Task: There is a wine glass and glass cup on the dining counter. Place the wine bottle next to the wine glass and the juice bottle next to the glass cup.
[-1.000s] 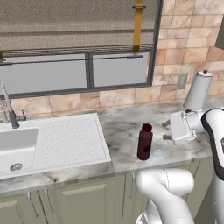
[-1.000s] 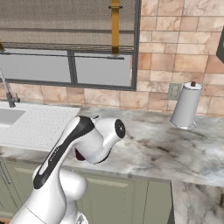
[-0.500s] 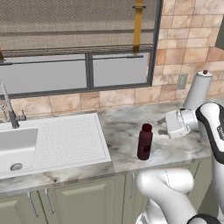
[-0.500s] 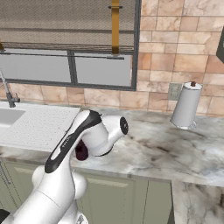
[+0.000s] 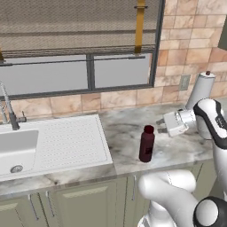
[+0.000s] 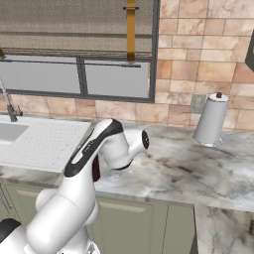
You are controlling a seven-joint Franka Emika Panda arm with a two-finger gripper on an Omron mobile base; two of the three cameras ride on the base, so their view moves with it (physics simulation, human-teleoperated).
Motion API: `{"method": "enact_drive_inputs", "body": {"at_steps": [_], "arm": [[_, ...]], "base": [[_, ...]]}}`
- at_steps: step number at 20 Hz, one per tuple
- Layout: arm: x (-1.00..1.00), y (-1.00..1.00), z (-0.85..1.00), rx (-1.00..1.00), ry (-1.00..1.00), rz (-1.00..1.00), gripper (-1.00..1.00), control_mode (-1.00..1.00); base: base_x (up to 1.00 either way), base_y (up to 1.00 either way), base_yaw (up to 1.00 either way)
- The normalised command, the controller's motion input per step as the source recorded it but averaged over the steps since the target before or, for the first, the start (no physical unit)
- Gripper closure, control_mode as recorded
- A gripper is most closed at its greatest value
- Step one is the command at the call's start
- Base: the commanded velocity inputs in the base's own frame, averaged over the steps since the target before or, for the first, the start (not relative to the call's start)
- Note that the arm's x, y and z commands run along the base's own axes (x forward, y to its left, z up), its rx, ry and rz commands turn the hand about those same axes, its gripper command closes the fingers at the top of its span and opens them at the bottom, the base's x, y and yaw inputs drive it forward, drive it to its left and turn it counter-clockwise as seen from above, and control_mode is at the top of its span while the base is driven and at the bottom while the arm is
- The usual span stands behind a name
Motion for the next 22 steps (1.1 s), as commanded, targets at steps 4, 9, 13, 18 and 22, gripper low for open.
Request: {"method": "enact_drive_inputs", "body": {"at_steps": [4,9,13,18,22], "arm": [[0.11,0.00,-0.32,0.02,0.00,0.00,-1.00,-1.00],[0.17,0.00,-0.24,0.01,0.00,0.01,-1.00,-1.00],[0.15,0.00,-0.19,0.00,0.00,0.00,-1.00,-1.00],[0.12,-0.05,-0.05,0.03,0.00,0.01,-1.00,-1.00],[0.02,-0.04,-0.07,0.03,0.00,0.02,-1.00,-1.00]], "base": [[0.00,0.00,0.00],[0.00,0.00,0.00],[0.00,0.00,0.00],[0.00,0.00,0.00],[0.00,0.00,0.00]]}}
